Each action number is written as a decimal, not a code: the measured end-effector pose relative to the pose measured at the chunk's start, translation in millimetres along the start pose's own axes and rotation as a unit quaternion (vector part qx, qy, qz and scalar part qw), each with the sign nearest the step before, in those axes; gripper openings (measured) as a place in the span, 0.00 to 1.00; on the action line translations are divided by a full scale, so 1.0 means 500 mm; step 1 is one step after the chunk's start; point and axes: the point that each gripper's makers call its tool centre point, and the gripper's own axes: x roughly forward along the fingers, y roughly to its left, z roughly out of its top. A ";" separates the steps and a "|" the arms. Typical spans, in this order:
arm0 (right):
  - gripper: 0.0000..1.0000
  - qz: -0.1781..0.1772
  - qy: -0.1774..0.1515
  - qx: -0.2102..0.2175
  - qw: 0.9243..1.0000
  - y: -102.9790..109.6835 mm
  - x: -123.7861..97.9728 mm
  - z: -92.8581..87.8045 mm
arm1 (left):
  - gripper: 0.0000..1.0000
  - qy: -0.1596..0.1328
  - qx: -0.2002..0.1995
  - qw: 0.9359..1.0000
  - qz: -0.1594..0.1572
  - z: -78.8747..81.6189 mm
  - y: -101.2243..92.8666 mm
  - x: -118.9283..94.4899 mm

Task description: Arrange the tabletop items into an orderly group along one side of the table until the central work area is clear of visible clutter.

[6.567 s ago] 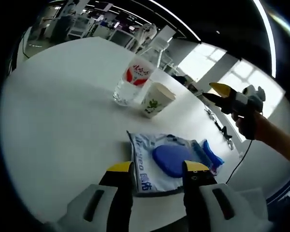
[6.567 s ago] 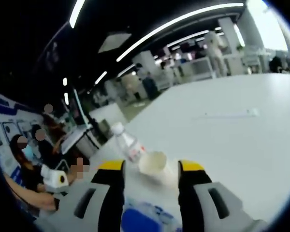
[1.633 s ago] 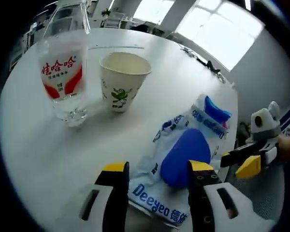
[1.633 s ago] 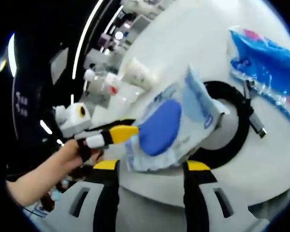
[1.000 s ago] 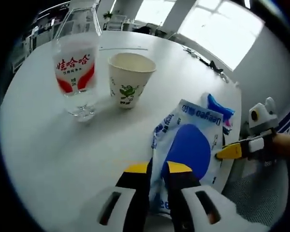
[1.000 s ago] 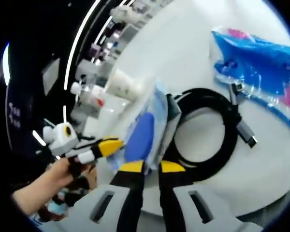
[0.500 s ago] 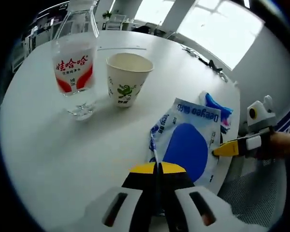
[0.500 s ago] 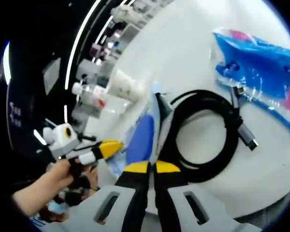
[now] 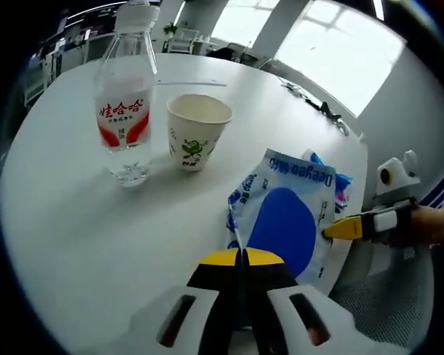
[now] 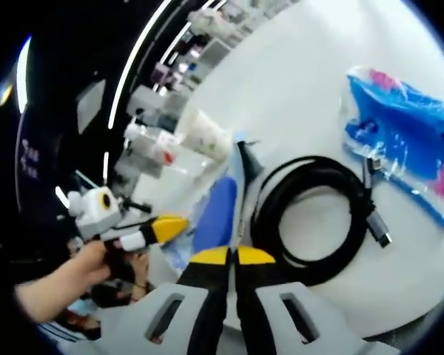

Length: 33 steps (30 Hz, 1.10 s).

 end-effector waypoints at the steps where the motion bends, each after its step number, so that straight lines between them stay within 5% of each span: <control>1: 0.00 0.001 -0.002 -0.008 1.000 0.001 -0.002 0.004 | 0.00 -0.002 0.000 1.000 0.000 0.002 -0.001 -0.002; 18: 0.00 0.009 -0.038 -0.057 0.998 0.010 -0.035 0.070 | 0.00 -0.036 -0.017 0.999 -0.020 0.036 -0.048 -0.022; 33: 0.00 0.003 -0.056 -0.061 0.997 -0.002 -0.049 0.112 | 0.01 -0.045 -0.030 0.998 -0.033 0.045 -0.077 -0.020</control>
